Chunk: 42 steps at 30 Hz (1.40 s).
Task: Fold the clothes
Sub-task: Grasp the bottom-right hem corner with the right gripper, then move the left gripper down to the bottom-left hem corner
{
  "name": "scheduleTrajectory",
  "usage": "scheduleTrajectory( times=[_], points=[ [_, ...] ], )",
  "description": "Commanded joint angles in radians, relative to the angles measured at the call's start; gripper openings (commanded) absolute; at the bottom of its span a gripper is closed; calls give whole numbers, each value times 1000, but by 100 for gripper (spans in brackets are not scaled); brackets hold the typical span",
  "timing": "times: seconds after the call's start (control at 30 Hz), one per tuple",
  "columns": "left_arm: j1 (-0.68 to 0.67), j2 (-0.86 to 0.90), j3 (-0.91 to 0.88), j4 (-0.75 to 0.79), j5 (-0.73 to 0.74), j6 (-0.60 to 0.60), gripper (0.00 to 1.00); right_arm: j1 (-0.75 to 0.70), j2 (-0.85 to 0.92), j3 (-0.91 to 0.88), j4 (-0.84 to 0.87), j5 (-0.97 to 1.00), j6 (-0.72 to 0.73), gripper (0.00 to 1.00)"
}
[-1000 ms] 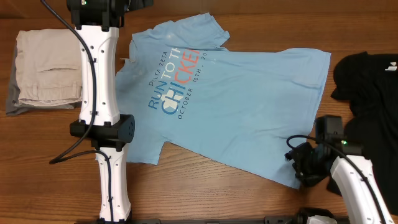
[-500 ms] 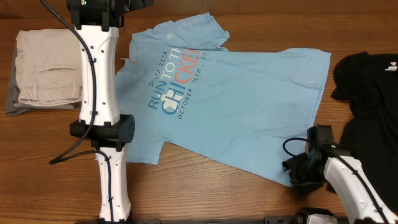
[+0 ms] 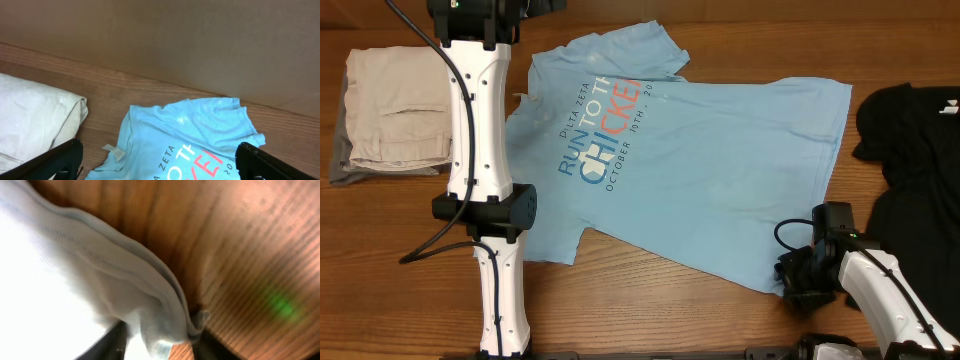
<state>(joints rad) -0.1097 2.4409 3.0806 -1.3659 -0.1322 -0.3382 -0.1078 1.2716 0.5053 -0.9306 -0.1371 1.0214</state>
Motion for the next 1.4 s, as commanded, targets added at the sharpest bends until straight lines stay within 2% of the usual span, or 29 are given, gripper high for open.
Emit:
scheduleTrajectory(
  times=[0.0,0.13,0.93,0.97,1.07,1.2,1.27,1.37],
  points=[
    [5,8,-3,1,-5,-10,100,0,15,-29,31,22,5,25],
    [5,8,-3,1,-5,-10,100,0,14,-29,33,12,4,4],
    [5,8,-3,2,2,-14,100,0,14,-29,31,5,-3,4],
    [5,8,-3,-12,2,-7,100,0,14,-29,30,5,-3,4],
    [5,5,-2,-133,-10,116,100,0,14,-29,29,5,-3,4],
    [21,5,-2,-324,-37,35,100,0,14,-29,29,5,-3,4],
    [34,0,-10,-324,38,78,100,0,14,-29,30,5,-3,4],
    [52,-22,-10,-324,86,29,100,0,14,-29,29,5,-3,4]
  ],
)
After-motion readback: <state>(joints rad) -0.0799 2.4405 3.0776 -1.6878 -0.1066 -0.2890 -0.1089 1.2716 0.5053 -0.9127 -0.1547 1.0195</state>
